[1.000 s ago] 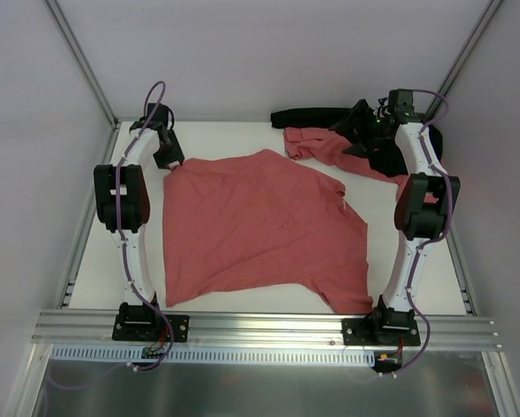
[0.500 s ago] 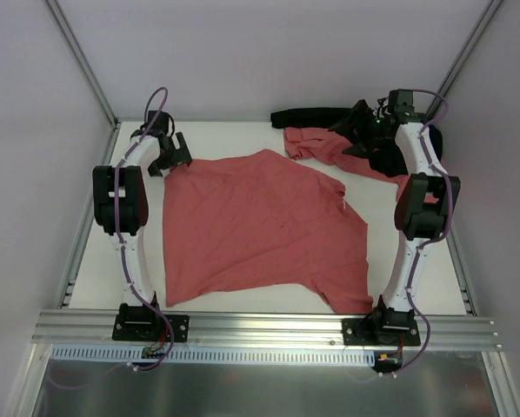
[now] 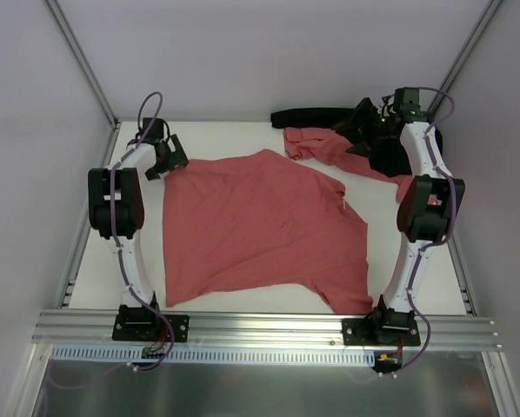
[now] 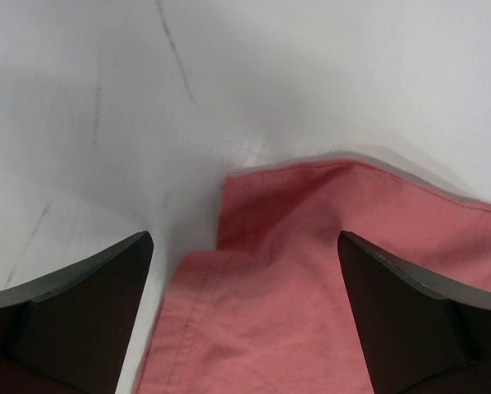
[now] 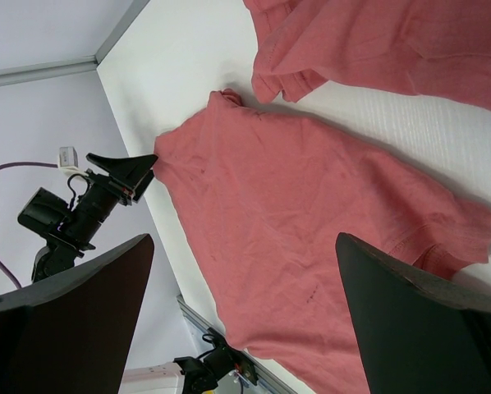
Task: Fold and stack the t-shirts
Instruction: Flatten out the tshirt
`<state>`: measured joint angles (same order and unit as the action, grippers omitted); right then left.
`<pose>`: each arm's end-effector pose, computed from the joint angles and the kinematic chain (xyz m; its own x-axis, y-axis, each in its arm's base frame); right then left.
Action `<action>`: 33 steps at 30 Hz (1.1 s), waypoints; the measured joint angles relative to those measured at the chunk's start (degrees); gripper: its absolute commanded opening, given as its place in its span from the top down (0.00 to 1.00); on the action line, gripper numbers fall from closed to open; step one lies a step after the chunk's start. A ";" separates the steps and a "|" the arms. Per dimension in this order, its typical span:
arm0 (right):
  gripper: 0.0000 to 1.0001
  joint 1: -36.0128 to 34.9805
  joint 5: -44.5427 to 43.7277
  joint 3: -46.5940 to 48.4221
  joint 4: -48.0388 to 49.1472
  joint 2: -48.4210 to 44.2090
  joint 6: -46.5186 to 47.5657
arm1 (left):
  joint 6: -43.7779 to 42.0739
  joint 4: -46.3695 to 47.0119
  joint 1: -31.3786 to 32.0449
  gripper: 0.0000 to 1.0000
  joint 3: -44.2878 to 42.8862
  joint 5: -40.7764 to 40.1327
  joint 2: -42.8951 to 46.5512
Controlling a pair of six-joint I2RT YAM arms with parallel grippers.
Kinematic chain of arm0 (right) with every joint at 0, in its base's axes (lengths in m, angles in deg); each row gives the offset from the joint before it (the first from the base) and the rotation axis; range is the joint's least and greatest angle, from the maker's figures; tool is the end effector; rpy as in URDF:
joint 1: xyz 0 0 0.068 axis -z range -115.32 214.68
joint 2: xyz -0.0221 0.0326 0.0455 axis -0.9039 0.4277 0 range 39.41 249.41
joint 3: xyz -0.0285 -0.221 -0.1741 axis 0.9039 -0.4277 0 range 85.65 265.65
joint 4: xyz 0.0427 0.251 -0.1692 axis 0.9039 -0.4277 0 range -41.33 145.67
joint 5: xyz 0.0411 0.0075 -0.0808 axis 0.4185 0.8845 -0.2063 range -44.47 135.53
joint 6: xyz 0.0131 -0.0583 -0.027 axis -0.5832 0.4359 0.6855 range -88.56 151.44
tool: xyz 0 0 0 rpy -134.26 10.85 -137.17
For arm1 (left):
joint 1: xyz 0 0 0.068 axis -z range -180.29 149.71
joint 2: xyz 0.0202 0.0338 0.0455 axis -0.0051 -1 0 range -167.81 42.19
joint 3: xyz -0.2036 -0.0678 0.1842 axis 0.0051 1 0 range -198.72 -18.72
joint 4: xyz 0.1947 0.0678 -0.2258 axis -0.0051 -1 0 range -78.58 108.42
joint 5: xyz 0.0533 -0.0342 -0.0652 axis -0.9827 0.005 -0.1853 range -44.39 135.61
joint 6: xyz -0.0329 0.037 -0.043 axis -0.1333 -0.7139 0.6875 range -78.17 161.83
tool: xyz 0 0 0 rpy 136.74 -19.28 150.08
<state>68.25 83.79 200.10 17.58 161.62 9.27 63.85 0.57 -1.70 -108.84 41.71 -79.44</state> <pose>0.5441 -0.0020 0.2835 -0.8072 0.3473 -0.4774 -0.0831 0.7338 0.6743 0.5255 0.0163 0.1506 -0.6773 -0.3908 -0.6233 -0.3482 0.9166 -0.1963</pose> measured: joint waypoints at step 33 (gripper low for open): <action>0.00 0.37 0.42 0.00 -0.35 0.00 0.09 | -4.35 -5.49 -5.70 0.10 -11.87 4.07 -5.53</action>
<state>68.62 84.21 200.10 17.23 161.62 9.36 59.50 -4.92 -7.41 -120.71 45.77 -84.97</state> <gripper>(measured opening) 0.993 0.899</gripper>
